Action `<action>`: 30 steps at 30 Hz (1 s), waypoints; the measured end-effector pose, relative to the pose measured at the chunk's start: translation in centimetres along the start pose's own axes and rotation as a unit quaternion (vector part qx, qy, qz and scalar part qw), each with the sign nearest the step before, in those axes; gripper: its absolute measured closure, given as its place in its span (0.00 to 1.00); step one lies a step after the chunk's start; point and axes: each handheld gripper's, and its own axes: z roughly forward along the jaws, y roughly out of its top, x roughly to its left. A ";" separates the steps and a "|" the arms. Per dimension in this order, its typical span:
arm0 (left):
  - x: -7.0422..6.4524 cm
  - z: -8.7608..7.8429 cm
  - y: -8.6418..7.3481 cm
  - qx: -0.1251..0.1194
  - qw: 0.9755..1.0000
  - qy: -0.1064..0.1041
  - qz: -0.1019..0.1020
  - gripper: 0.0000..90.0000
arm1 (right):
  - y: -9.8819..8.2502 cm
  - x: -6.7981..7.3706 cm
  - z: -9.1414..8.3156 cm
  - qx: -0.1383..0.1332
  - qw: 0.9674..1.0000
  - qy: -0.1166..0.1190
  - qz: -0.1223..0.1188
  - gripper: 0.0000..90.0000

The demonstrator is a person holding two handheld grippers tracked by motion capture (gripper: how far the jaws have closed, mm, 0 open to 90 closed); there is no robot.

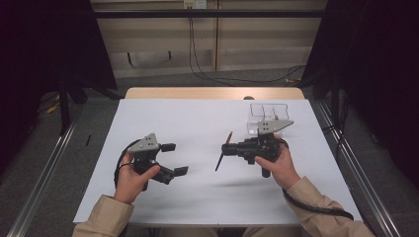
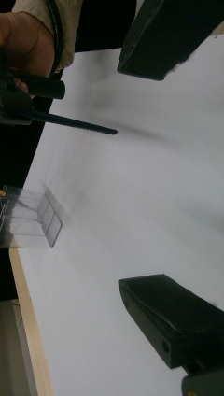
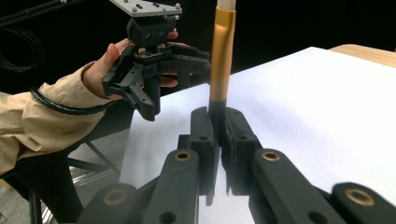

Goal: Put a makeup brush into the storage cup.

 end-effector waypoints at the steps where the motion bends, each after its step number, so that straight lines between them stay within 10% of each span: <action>1: 0.1 -0.3 -0.1 -0.003 1.000 0.005 -0.001 0.00 | 0.0 0.0 0.0 0.000 1.000 0.000 -0.001 0.94; 30: 0.9 -4.7 -1.5 -0.020 0.998 0.058 -0.011 0.00 | -0.1 -0.1 -0.6 -0.001 1.000 -0.009 -0.004 0.94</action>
